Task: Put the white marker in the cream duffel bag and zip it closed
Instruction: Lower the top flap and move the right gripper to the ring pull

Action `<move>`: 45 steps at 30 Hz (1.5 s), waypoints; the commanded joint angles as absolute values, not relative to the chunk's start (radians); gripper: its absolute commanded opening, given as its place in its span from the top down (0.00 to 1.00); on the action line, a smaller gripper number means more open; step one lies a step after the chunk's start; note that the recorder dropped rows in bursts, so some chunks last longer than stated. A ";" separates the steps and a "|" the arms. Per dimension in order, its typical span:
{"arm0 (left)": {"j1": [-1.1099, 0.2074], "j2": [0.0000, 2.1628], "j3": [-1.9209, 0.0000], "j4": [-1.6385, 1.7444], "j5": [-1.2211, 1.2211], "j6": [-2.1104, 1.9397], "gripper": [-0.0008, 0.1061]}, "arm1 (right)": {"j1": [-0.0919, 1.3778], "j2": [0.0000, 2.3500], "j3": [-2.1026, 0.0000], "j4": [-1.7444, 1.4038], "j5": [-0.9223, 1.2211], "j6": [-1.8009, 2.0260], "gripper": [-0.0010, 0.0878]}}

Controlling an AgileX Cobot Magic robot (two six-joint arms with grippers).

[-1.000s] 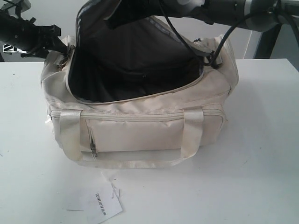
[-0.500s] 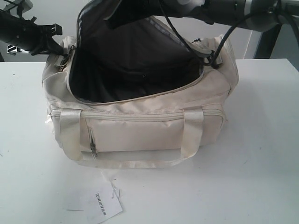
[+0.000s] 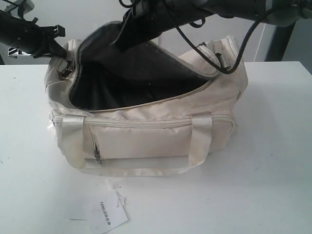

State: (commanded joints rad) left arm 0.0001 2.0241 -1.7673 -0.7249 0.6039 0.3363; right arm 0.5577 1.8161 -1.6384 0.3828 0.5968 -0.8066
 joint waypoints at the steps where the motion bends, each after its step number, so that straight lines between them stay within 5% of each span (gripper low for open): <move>1: 0.000 2.024 -1.767 -0.725 0.604 0.336 0.99 | 0.558 1.816 -1.638 0.380 0.628 -0.807 0.99; 7: 0.000 2.024 -1.767 -0.737 0.604 0.328 0.99 | 0.562 1.816 -1.638 0.408 0.867 -0.917 0.93; 10: 0.000 2.024 -1.767 -0.737 0.604 0.328 0.99 | 0.563 1.818 -1.638 0.462 0.944 -0.917 0.76; 12: 0.000 2.024 -1.767 -0.737 0.604 0.328 0.99 | 0.563 1.820 -1.638 0.514 0.972 -0.915 0.57; 13: 0.000 2.024 -1.767 -0.737 0.606 0.328 0.99 | 0.563 1.826 -1.638 0.577 1.007 -0.912 0.40; 14: 0.000 2.024 -1.767 -0.737 0.608 0.328 0.99 | 0.563 1.826 -1.638 0.610 1.033 -0.915 0.35; 17: 0.016 2.024 -1.767 -0.748 0.621 0.328 0.99 | 0.573 1.792 -1.645 0.629 1.037 -0.916 0.43; 24: 0.048 2.024 -1.767 -0.806 0.659 0.340 0.99 | 0.759 1.809 -1.664 0.646 0.545 -1.149 0.99; 29: 0.048 2.024 -1.767 -0.844 0.683 0.346 0.99 | 0.763 1.926 -1.666 0.594 0.381 -1.300 0.93; 30: 0.048 2.024 -1.767 -0.849 0.683 0.352 0.99 | 0.767 1.939 -1.667 0.594 0.381 -1.314 0.87; 33: 0.048 2.024 -1.767 -0.851 0.677 0.366 0.99 | 0.767 1.990 -1.667 0.594 0.347 -1.369 0.46; 35: 0.048 2.024 -1.767 -0.853 0.681 0.366 0.99 | 0.767 2.010 -1.667 0.594 0.316 -1.369 0.39; 45: 0.048 2.024 -1.767 -0.859 0.685 0.366 0.99 | 0.767 2.116 -1.769 0.618 0.320 -1.369 0.39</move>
State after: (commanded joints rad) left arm 0.0479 2.0241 -1.7673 -0.8585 0.6847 0.3657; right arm 0.7675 2.1156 -1.7692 0.6177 0.3196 -1.3686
